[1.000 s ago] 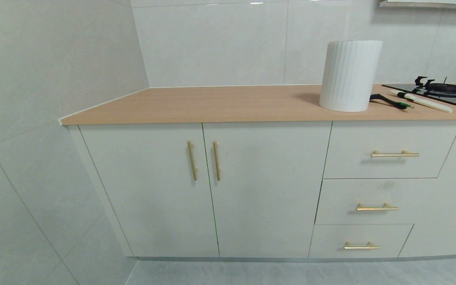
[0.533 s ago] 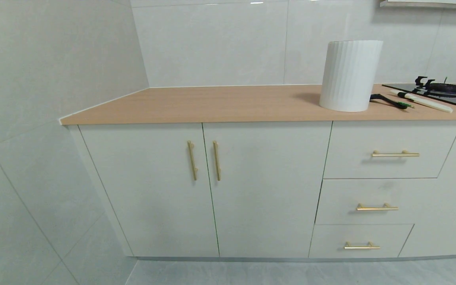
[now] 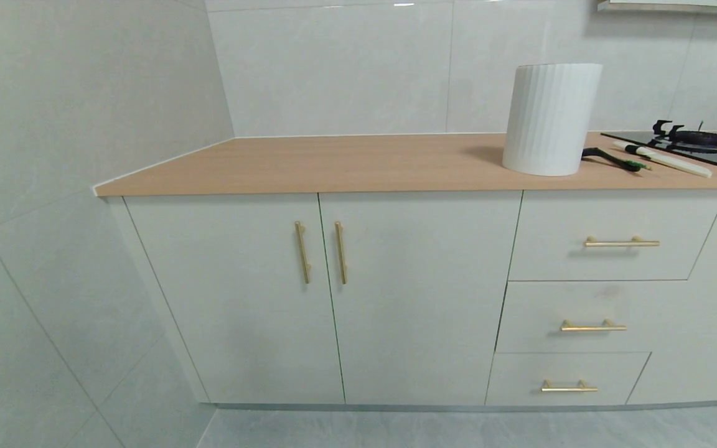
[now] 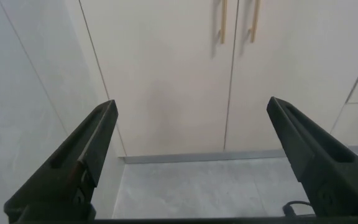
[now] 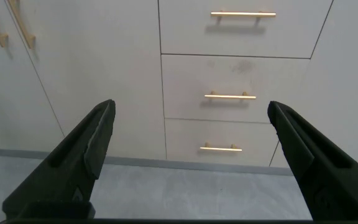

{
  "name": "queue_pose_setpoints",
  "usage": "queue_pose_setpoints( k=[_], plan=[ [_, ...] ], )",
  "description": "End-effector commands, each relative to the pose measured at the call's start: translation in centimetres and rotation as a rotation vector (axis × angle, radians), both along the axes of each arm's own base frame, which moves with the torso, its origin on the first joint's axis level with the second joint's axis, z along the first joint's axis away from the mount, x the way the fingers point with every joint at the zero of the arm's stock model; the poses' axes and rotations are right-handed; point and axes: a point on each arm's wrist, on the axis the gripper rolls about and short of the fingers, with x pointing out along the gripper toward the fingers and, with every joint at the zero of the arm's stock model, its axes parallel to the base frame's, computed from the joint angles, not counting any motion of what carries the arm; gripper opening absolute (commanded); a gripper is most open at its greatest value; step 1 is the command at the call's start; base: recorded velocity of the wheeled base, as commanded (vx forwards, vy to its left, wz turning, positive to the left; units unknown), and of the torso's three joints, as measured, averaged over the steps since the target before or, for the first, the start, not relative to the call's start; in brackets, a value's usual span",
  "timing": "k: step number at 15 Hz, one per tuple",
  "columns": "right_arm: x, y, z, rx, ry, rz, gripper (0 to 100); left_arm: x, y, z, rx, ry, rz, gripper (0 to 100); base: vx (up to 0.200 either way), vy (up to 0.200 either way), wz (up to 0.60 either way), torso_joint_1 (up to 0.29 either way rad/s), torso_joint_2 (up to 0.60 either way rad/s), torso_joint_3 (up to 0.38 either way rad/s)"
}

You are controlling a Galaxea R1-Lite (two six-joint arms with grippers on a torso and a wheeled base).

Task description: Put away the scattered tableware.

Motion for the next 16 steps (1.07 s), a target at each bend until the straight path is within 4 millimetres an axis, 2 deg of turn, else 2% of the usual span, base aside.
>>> queue_pose_setpoints(
  k=[1,10,15,16],
  plan=[
    [0.02,0.00,-0.03,0.001,0.006,-0.001,100,0.00,0.00,-0.02,-0.007,0.001,0.001,100,0.000,0.000,0.00,0.000,0.00,0.000],
    [0.02,0.01,-0.03,0.006,0.006,0.004,100,0.00,0.00,-0.04,0.001,0.003,0.001,100,0.000,0.000,0.00,0.000,0.00,0.000],
    [0.02,0.01,-0.03,0.009,0.007,0.004,100,0.00,0.00,-0.02,-0.002,0.001,0.001,100,-0.200,-0.200,0.00,0.005,0.01,0.001],
    [0.02,0.01,-0.02,0.009,0.005,0.004,100,0.00,0.00,-0.02,-0.002,0.001,0.001,100,0.000,-0.200,0.00,-0.002,0.00,-0.002]
  ],
)
